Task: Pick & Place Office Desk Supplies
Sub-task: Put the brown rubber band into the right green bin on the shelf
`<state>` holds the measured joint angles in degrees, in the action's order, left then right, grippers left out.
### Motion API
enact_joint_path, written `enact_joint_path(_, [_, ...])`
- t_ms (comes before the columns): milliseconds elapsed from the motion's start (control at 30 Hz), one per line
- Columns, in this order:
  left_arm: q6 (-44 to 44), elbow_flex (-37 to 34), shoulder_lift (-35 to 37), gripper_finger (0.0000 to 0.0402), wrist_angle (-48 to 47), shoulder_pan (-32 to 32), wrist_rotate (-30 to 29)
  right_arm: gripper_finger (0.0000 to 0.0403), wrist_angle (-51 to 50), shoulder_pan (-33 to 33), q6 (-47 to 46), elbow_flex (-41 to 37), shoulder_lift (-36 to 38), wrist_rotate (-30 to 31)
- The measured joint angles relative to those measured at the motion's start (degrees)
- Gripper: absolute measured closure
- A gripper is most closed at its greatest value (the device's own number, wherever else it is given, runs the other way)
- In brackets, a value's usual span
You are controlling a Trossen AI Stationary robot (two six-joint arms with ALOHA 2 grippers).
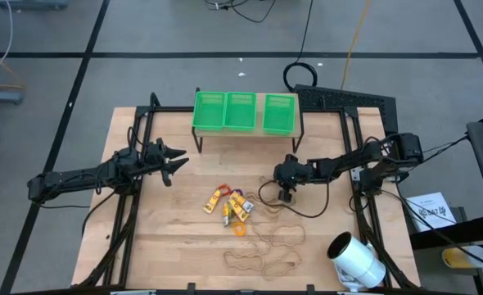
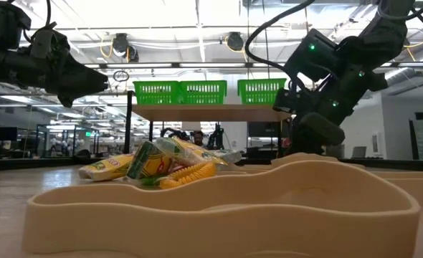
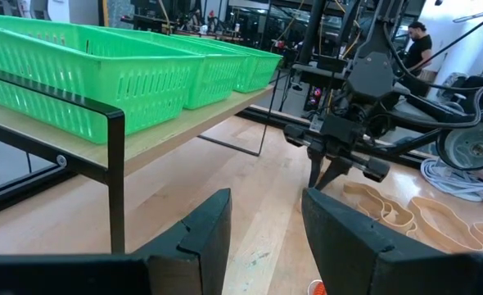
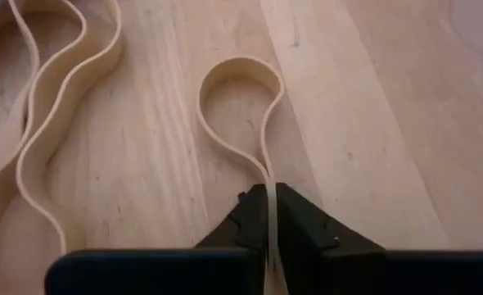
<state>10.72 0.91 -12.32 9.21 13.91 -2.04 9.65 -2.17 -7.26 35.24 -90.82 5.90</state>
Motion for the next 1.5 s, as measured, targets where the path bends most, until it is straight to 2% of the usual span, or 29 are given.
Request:
enact_joint_path(300, [0.0, 0.0, 0.02, 0.0243, 0.0, 0.0, 0.0, 0.0396, 14.07, 0.02, 2.5, -0.14, 11.07, -1.93])
enact_joint_path(567, [0.0, 0.02, 0.02, 0.0243, 0.0, 0.0, 0.02, 0.0397, 32.53, -1.53, 5.68, 1.82, 20.93, -1.15])
enact_joint_path(700, [0.0, 0.0, 0.02, 0.0243, -0.04, -0.02, 0.02, 0.0399, 40.36, -3.74, 8.82, 1.9, 23.52, 4.17])
enact_joint_path(900, [0.0, 0.0, 0.02, 0.0243, -0.02, 0.0, 0.02, 0.0397, 40.33, -9.91, 12.84, 1.87, 23.82, 15.2])
enact_joint_path(1100, [0.01, 0.01, 0.01, 0.0243, -0.01, 0.0, 0.0, 0.0398, 36.8, -17.05, 8.96, 5.17, 20.69, 15.1])
enact_joint_path(1233, [0.01, 0.01, 0.01, 0.0243, -0.01, 0.0, 0.0, 0.0397, 23.46, -20.07, 8.78, 11.09, 18.73, 14.95])
enact_joint_path(1333, [0.02, 0.01, 0.02, 0.0243, -0.01, 0.0, 0.0, 0.0397, 17.28, -20.85, 6.3, 12.47, 17.22, 14.88])
enact_joint_path(1500, [0.0, 0.01, 0.01, 0.0243, -0.02, -0.01, 0.0, 0.0397, 16.51, -20.7, 6.3, 12.11, 15.7, 14.89])
